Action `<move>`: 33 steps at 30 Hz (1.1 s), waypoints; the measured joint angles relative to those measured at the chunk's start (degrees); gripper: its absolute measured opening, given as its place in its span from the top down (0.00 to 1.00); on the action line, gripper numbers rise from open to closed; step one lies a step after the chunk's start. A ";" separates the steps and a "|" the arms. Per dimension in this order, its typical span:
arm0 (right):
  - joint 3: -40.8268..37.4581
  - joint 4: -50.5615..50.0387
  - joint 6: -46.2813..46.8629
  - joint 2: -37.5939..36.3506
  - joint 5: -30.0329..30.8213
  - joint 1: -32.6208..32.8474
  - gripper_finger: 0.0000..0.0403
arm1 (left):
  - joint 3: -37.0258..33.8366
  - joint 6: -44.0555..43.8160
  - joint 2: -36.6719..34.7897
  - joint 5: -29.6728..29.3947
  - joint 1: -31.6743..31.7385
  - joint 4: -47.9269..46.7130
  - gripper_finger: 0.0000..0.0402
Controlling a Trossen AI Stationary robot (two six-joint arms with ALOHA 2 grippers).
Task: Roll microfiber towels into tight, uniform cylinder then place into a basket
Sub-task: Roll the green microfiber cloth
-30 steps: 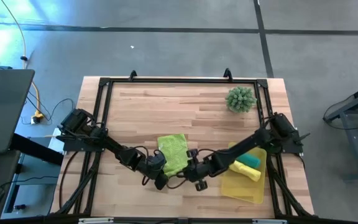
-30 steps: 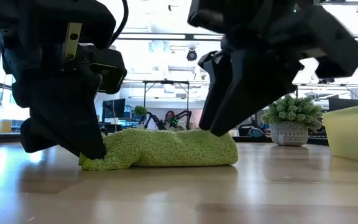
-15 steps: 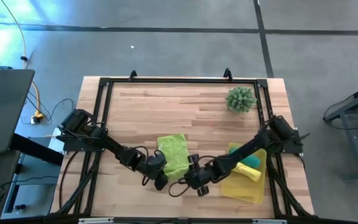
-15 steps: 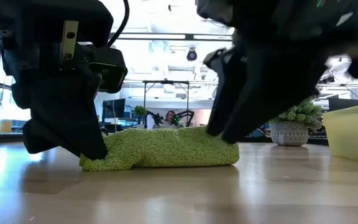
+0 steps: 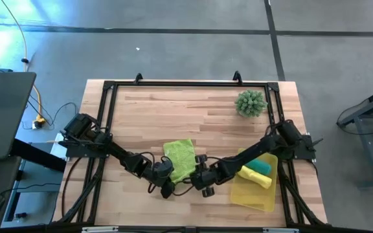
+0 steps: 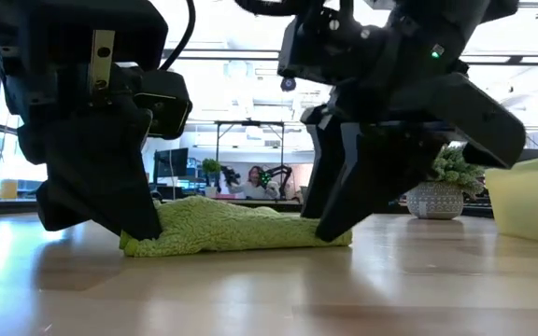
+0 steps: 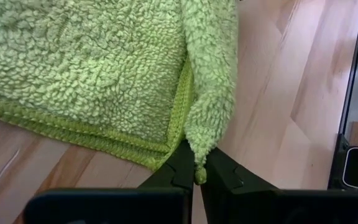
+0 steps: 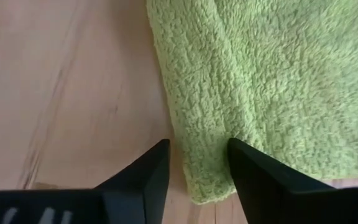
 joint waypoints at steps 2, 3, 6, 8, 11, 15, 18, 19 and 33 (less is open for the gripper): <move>0.02 -0.16 0.42 0.40 -1.38 -0.49 0.59 | 0.00 0.00 0.00 0.01 0.00 0.00 0.99; 0.02 -0.48 0.52 0.64 -1.91 -0.65 0.58 | 0.00 0.00 0.00 0.02 0.00 0.03 0.99; 0.19 -0.54 0.64 1.24 -2.52 -1.00 0.54 | 0.00 0.04 0.00 0.04 0.00 0.09 0.99; 0.28 -0.61 0.64 1.54 -2.54 -1.06 0.54 | 0.02 0.04 0.00 0.08 0.02 0.09 0.99; 0.27 -1.23 0.71 1.59 -3.10 -1.11 0.54 | 0.04 0.31 0.00 0.68 0.02 0.35 0.99; 0.30 -2.23 1.03 1.91 -3.45 -1.11 0.59 | 0.04 2.51 -0.72 1.20 0.02 0.26 0.99; 0.33 -2.69 2.27 2.78 -3.73 -1.09 0.64 | -0.06 2.58 -1.69 1.58 0.02 -0.58 0.98; 0.35 -2.72 2.37 3.20 -3.87 -1.09 0.66 | -0.14 2.93 -2.19 1.89 0.02 -0.95 0.97; 0.46 -2.47 7.64 4.14 -4.00 -0.72 0.96 | -0.07 25.32 -8.53 16.46 1.26 -4.63 0.75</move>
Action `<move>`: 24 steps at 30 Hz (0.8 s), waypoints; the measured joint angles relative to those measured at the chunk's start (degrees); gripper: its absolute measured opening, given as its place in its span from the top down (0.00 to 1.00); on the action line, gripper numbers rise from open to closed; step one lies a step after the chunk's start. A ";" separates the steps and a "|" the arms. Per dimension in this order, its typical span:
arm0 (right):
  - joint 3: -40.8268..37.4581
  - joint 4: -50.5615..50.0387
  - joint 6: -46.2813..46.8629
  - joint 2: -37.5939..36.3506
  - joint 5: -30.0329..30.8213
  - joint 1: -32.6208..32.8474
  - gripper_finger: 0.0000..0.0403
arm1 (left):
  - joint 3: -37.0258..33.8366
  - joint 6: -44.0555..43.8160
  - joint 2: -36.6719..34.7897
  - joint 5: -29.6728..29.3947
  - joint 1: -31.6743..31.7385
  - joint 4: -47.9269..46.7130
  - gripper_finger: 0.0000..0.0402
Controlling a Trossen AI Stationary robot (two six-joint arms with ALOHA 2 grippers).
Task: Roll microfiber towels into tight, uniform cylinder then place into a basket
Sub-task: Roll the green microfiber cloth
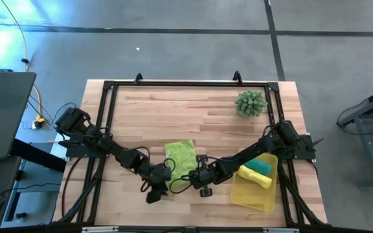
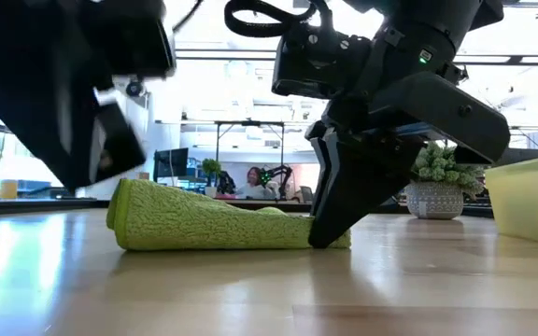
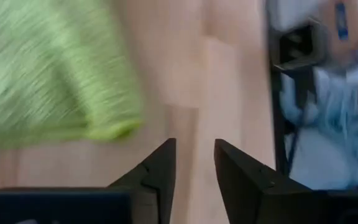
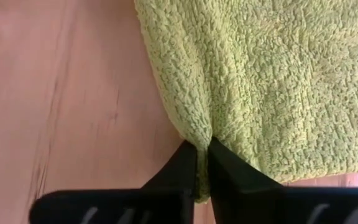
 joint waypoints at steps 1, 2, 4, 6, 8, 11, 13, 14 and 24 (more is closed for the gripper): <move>0.00 0.02 0.03 0.00 -0.06 -0.02 0.98 | -0.01 3.19 -0.43 -0.07 -0.50 0.67 0.74; 0.00 0.05 0.10 0.00 -0.07 -0.02 0.99 | 0.01 6.27 -0.65 -0.65 -1.12 1.78 0.74; 0.00 0.09 0.77 0.00 -0.10 -0.02 0.99 | 0.04 11.85 -1.06 -2.72 -2.72 3.07 0.73; 0.00 0.09 1.86 0.00 -0.25 -0.03 0.99 | 0.03 17.12 -1.07 -5.52 -4.53 4.63 0.72; 0.00 0.12 2.06 0.00 -0.58 -0.25 0.99 | 0.05 21.58 -1.07 -10.88 -6.47 5.18 0.72; 0.00 0.24 2.14 0.00 -0.95 -0.51 0.99 | 0.08 24.17 -0.76 -22.87 -8.81 5.24 0.72; 0.00 0.35 2.55 0.00 -1.38 -0.69 1.00 | 0.05 24.54 -0.52 -28.56 -9.66 4.99 0.72; 0.00 0.39 2.78 0.00 -1.44 -0.76 1.00 | 0.05 24.95 -0.52 -29.74 -9.78 5.06 0.71; -0.09 1.69 3.67 0.00 -3.66 -1.42 1.00 | 0.20 22.64 0.54 -33.27 -9.39 6.62 0.55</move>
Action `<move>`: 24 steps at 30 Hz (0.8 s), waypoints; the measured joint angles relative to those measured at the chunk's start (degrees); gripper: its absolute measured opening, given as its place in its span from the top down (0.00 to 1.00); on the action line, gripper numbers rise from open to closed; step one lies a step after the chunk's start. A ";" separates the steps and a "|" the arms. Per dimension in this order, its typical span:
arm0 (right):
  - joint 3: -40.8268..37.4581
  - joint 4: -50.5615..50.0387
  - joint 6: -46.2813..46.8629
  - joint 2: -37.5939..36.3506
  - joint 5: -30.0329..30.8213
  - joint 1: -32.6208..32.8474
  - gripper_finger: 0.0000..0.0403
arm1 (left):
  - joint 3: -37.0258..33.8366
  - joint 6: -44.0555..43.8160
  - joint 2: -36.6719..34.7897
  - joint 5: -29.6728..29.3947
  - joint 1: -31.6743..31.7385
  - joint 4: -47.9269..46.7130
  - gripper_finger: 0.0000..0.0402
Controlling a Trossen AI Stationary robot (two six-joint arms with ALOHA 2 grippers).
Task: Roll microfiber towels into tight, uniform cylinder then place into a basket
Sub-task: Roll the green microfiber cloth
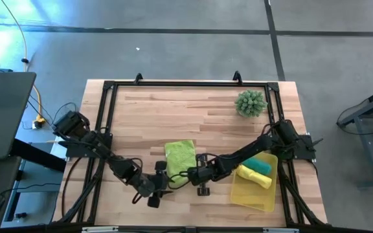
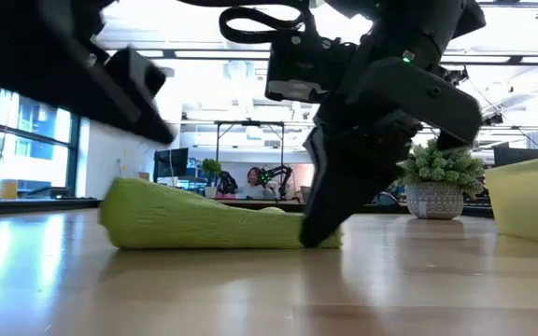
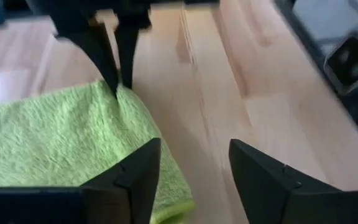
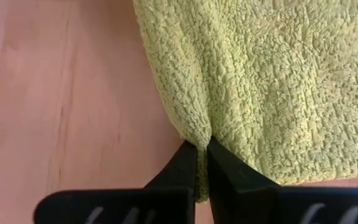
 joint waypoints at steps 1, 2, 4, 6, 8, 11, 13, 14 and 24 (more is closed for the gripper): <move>0.00 0.87 0.06 0.08 -0.06 -0.02 1.00 | -0.04 0.05 0.63 -0.04 -0.04 -0.29 0.54; 0.00 1.03 0.37 0.11 -0.18 -0.02 1.00 | -0.06 0.10 1.32 -0.23 -0.07 -0.32 0.52; 0.00 1.12 1.08 0.11 -0.55 -0.03 1.00 | -0.04 0.06 3.15 -0.31 -0.12 0.08 0.50; -0.03 1.30 1.29 0.11 -0.73 -0.04 1.00 | -0.14 0.42 4.66 -1.05 -0.08 -0.41 0.50; -0.07 1.85 1.31 0.15 -0.92 -0.04 1.00 | -0.08 1.53 6.02 -3.74 -0.08 -0.32 0.49; -0.06 2.11 1.31 0.20 -1.13 -0.04 1.00 | -0.08 3.05 7.69 -8.76 0.16 -0.87 0.49; -0.07 2.14 1.31 0.20 -1.19 -0.04 1.00 | -0.08 2.97 8.46 -9.74 0.53 -0.87 0.49; -0.07 2.12 1.31 0.20 -1.25 -0.04 1.00 | -0.08 2.73 8.86 -9.51 0.74 -0.91 0.49; -0.34 1.95 1.35 -1.28 -1.45 0.00 0.98 | 0.12 -14.80 9.57 -1.20 3.01 -3.12 0.66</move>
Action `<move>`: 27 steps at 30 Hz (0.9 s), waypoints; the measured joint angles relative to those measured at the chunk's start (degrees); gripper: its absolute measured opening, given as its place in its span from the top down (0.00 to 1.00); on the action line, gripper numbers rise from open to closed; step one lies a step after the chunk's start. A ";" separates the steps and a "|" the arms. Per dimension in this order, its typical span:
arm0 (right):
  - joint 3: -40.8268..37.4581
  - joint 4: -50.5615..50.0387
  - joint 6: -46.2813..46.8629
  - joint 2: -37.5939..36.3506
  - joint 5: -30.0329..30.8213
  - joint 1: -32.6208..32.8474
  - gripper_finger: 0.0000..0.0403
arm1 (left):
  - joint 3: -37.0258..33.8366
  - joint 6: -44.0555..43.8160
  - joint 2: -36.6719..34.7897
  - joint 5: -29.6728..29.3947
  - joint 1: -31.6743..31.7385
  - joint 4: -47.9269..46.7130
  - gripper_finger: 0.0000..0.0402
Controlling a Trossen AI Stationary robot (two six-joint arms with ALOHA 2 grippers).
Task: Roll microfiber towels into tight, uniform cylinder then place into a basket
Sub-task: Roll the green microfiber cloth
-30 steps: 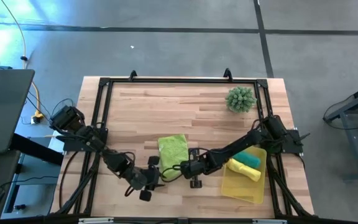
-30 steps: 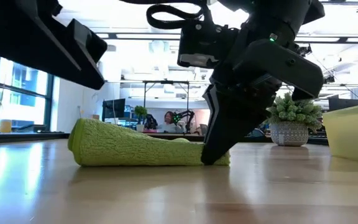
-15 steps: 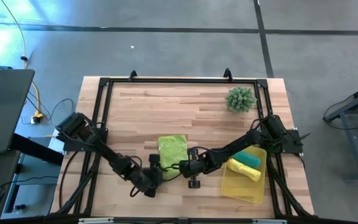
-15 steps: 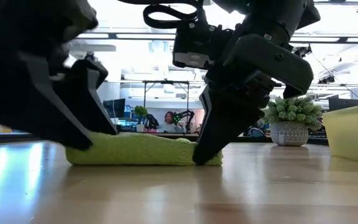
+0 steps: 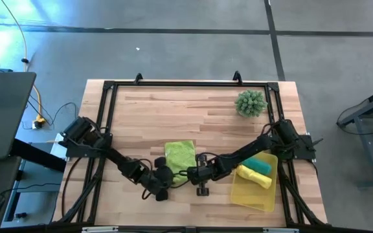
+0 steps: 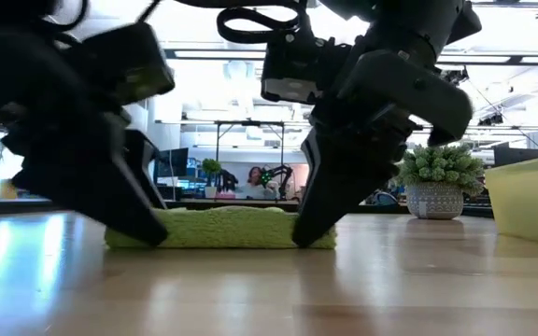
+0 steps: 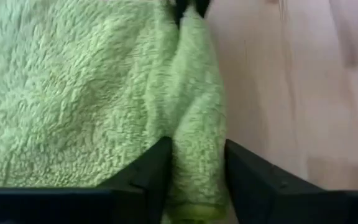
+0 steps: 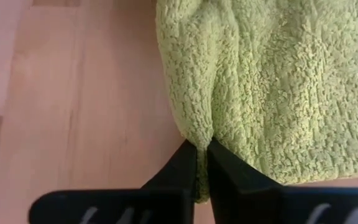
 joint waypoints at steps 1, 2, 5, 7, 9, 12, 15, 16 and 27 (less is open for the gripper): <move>-0.08 -0.23 -0.02 -0.66 -0.14 0.03 0.97 | 0.00 -2.11 0.01 1.10 0.09 0.55 0.70; -0.12 -0.16 -0.02 -1.34 -0.26 0.04 0.97 | 0.00 -4.29 0.06 1.91 0.09 0.98 0.74; -0.36 -0.31 -0.07 -3.07 -2.96 -0.11 0.97 | 0.03 -10.56 0.13 5.12 0.04 2.83 0.88; -0.34 0.10 0.35 -3.62 -6.33 -0.65 0.99 | -0.03 -13.52 -0.17 7.99 0.04 4.68 0.96; -0.32 0.97 2.30 -3.59 -10.22 -1.19 0.99 | -0.18 -15.52 -0.33 10.92 0.01 6.75 0.97; -0.27 2.39 5.10 -3.62 -14.97 -1.97 0.99 | -0.23 -20.52 -0.86 13.12 0.00 8.10 0.94; -0.27 4.39 6.83 -3.62 -16.22 -2.68 1.00 | -0.29 -26.92 -1.14 13.35 -0.24 8.01 0.93; -0.27 4.96 7.55 -3.62 -16.39 -2.93 1.00 | -0.31 -28.63 -1.14 13.35 -0.41 8.14 0.94; 0.01 6.49 9.14 -0.69 -16.09 -5.22 1.00 | -0.20 -39.29 -3.84 12.29 -1.32 7.48 0.96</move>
